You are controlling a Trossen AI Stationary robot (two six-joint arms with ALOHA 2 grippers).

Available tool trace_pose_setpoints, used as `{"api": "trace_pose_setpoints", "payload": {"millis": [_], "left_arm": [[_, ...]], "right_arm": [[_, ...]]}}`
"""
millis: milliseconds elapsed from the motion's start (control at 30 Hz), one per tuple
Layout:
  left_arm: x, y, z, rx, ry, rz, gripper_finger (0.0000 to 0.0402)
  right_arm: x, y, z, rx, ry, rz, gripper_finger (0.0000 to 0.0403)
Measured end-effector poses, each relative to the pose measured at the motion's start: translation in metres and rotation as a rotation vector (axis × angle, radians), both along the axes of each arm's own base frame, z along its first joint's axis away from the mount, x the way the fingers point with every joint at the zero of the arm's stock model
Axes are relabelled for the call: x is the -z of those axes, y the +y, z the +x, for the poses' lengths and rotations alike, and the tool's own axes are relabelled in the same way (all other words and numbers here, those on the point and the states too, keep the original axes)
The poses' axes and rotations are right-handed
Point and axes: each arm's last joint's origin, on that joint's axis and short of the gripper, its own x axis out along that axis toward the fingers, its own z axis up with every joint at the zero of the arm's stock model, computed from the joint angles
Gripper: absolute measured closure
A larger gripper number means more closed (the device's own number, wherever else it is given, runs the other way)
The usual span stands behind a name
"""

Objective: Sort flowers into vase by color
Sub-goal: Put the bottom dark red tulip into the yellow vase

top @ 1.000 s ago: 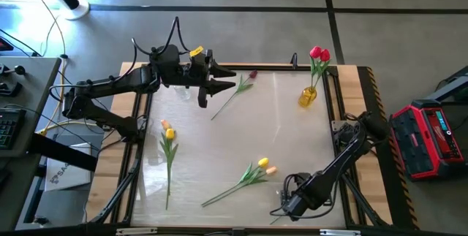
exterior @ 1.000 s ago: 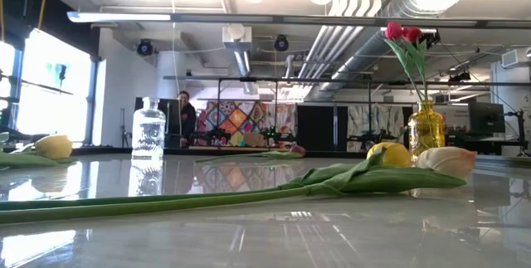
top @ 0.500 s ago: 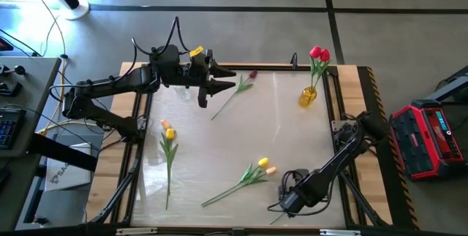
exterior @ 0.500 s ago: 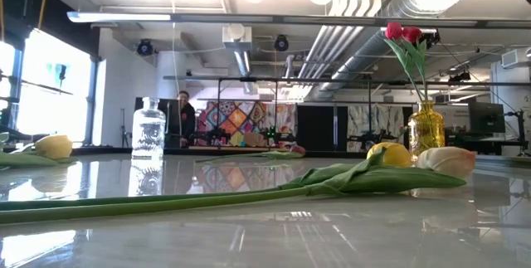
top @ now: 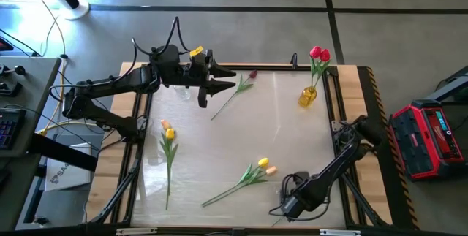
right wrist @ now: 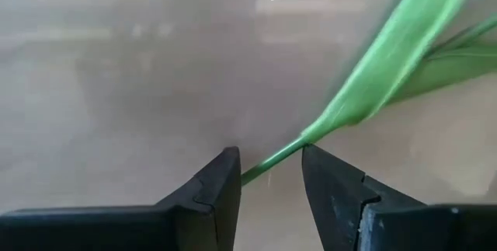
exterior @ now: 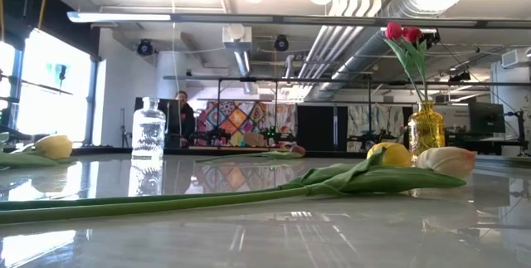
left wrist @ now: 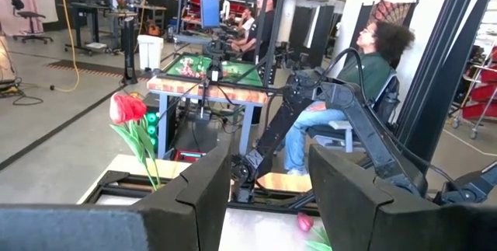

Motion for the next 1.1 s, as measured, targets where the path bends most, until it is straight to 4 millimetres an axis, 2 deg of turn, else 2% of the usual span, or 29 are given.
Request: {"api": "trace_pose_setpoints", "payload": {"millis": [267, 433, 600, 867, 1100], "left_arm": [[0.0, 0.0, 0.0, 0.0, 0.0, 0.0, 0.0238], [0.0, 0.0, 0.0, 0.0, 0.0, 0.0, 0.0238], [0.0, 0.0, 0.0, 0.0, 0.0, 0.0, 0.0238], [0.0, 0.0, 0.0, 0.0, 0.0, 0.0, 0.0238], [0.0, 0.0, 0.0, -0.001, 0.0, 0.0, 0.0238]], "right_arm": [[0.001, -0.004, 0.002, -0.112, -0.082, -0.084, 0.0291], [0.001, -0.024, 0.004, -0.22, -0.045, -0.226, 0.0325], [0.001, -0.038, 0.011, -0.312, -0.009, -0.253, 0.0354], [0.001, -0.054, 0.027, -0.317, -0.009, -0.221, 0.0396], [-0.004, -0.06, 0.028, -0.291, -0.007, -0.228, 0.0402]]}}
